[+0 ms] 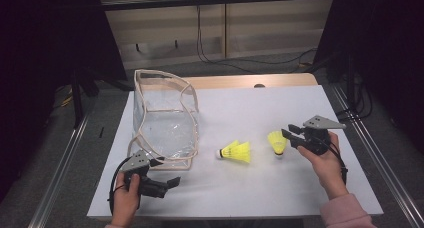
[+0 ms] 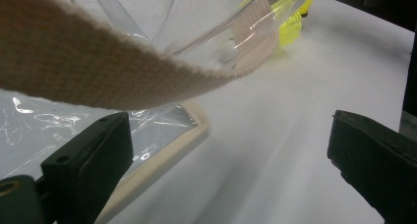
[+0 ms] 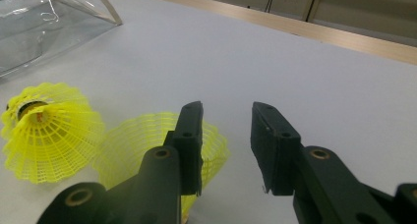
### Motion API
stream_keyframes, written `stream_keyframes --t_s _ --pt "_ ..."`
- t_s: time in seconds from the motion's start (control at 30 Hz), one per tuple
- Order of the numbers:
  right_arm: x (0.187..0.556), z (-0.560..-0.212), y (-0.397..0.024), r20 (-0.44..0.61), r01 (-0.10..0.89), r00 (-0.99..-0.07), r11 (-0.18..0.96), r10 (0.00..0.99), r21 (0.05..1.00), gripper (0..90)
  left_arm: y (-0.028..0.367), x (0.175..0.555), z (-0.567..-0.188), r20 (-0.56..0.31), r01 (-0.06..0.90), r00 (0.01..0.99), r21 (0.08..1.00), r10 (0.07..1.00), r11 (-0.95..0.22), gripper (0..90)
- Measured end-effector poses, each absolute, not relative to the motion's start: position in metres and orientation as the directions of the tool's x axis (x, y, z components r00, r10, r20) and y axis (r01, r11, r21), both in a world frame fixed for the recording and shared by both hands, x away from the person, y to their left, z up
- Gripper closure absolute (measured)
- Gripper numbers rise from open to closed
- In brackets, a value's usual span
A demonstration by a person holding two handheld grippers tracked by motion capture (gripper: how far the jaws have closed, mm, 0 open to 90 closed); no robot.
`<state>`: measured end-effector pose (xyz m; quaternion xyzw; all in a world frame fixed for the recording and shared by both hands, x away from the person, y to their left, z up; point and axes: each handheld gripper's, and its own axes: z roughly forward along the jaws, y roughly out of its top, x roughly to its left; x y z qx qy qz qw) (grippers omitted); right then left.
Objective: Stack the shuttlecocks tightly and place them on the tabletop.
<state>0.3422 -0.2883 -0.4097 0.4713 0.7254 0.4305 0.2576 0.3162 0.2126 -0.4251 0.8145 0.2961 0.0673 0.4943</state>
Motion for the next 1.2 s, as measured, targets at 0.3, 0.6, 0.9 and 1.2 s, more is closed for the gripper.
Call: stream_keyframes --t_s 0.3,0.6,0.9,1.2 --pt "0.341 -0.414 -0.296 0.006 0.469 -0.429 0.217 0.903 0.856 88.8 0.214 0.317 -0.425 -0.176 0.41 0.819 0.845 0.546 -0.344 3.3" --pt "0.341 -0.423 -0.301 0.023 0.513 -0.422 0.218 0.906 0.831 90.0 0.214 0.317 -0.425 -0.178 0.41 0.818 0.847 0.546 -0.339 3.3" --pt "0.339 -0.427 -0.302 0.039 0.522 -0.424 0.209 0.905 0.827 90.0 0.214 0.316 -0.424 -0.18 0.411 0.816 0.849 0.549 -0.333 3.3" --pt "0.331 -0.432 -0.309 0.03 0.527 -0.418 0.215 0.908 0.822 90.0 0.213 0.316 -0.424 -0.184 0.412 0.818 0.849 0.545 -0.332 3.3"
